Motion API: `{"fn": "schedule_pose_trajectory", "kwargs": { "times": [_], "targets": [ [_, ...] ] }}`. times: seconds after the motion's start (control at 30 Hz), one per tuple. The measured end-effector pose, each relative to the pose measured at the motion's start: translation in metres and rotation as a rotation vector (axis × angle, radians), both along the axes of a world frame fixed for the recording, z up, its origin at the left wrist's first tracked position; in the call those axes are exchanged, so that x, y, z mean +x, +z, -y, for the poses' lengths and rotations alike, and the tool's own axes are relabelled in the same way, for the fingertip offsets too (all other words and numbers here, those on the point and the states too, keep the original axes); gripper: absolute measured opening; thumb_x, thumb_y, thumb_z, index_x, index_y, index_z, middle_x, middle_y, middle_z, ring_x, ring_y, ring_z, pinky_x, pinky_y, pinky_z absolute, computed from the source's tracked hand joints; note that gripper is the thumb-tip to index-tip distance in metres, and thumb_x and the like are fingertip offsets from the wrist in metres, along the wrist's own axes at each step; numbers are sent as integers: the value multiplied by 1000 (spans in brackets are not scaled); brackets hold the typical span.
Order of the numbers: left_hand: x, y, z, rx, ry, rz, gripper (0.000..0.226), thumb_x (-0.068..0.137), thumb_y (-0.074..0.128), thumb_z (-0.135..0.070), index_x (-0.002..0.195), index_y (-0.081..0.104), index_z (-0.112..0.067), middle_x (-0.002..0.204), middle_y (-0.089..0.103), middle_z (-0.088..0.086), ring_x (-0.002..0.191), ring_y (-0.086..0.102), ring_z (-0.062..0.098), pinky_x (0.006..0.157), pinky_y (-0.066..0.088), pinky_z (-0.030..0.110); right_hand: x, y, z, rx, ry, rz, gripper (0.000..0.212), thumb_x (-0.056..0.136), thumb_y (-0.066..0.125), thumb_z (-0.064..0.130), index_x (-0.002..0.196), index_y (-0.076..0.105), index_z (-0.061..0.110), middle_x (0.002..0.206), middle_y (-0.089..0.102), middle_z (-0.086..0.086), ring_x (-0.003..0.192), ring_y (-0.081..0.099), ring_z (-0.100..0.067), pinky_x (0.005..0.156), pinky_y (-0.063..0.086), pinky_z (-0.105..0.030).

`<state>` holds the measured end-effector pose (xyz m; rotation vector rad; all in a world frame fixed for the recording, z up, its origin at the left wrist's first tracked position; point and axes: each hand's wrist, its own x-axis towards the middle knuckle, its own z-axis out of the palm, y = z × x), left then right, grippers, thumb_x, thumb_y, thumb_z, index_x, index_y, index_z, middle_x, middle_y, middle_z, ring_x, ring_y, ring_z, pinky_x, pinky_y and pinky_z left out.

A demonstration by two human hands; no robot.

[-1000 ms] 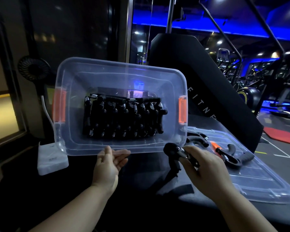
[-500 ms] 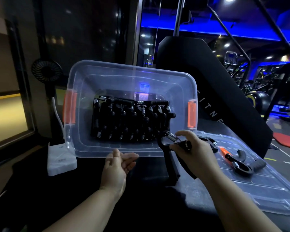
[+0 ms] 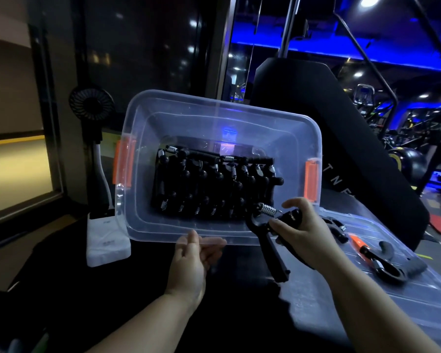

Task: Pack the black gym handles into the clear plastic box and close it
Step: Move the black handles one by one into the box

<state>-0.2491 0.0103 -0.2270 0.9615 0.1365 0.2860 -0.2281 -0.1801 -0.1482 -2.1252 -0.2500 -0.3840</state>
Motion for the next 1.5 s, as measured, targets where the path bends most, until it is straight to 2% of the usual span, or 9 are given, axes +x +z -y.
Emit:
{"fn": "schedule_pose_trajectory", "kwargs": {
  "times": [0.1, 0.3, 0.4, 0.6, 0.73, 0.87, 1.13, 1.27, 1.5],
  "targets": [
    [1, 0, -1, -30, -8, 17, 31, 103, 30, -31, 94, 47, -7, 88, 70, 24, 85, 68, 31, 75, 51, 34, 4, 17, -7, 68, 43, 43, 24, 80, 74, 22, 91, 54, 29, 69, 69, -8, 60, 64, -31, 53, 45, -32],
    [2, -3, -4, 35, -16, 86, 45, 101, 28, -32, 99, 52, 6, 85, 71, 23, 83, 69, 28, 68, 55, 26, 17, 64, -28, 96, 92, 193, 21, 82, 73, 18, 93, 55, 22, 68, 58, 0, 50, 48, -9, 44, 38, -21],
    [2, -5, -6, 39, -33, 85, 45, 101, 29, -31, 102, 51, 9, 85, 71, 22, 79, 69, 24, 68, 54, 27, 30, 82, -39, -54, 48, 303, 20, 84, 70, 25, 94, 52, 27, 68, 57, 5, 47, 47, -6, 47, 39, -20],
    [3, -6, -8, 59, -26, 74, 50, 102, 28, -29, 106, 52, 15, 86, 71, 22, 82, 69, 25, 70, 54, 26, 56, 102, -62, -459, 37, 474, 20, 92, 55, 25, 109, 45, 24, 73, 54, 3, 64, 51, -26, 55, 38, -32],
    [1, -5, -8, 24, -10, 60, 51, 102, 27, -27, 106, 50, 18, 85, 70, 26, 76, 69, 24, 65, 55, 24, 81, 100, -71, -804, -4, 674, 20, 92, 54, 25, 110, 49, 17, 90, 59, -9, 83, 55, -36, 69, 34, -36],
    [1, -6, -9, -16, -6, 26, 51, 101, 30, -29, 111, 47, 19, 84, 70, 26, 74, 69, 24, 62, 55, 23, 110, 92, -76, -984, -79, 761, 18, 91, 56, 23, 108, 52, 22, 92, 63, -4, 91, 57, -33, 81, 37, -40],
    [-1, -5, -10, -16, -26, 33, 36, 101, 31, -26, 103, 51, 4, 87, 70, 25, 81, 68, 29, 69, 52, 31, 146, 77, -82, -1113, -185, 686, 31, 80, 60, 15, 106, 57, 31, 97, 68, 8, 97, 56, -27, 84, 33, -38],
    [0, -5, -12, 49, -57, 44, 42, 101, 28, -29, 104, 51, 6, 88, 72, 19, 87, 69, 28, 72, 51, 30, 160, 66, -80, -1039, -206, 584, 20, 94, 49, 32, 113, 55, 32, 109, 66, 10, 110, 47, -25, 90, 28, -42],
    [2, -7, -13, 56, -70, 51, 43, 100, 28, -29, 102, 51, 6, 85, 73, 19, 84, 70, 25, 72, 50, 30, 179, 57, -83, -979, -181, 443, 32, 99, 33, 43, 123, 45, 25, 122, 61, 1, 122, 44, -25, 100, 24, -46]
  ]
}}
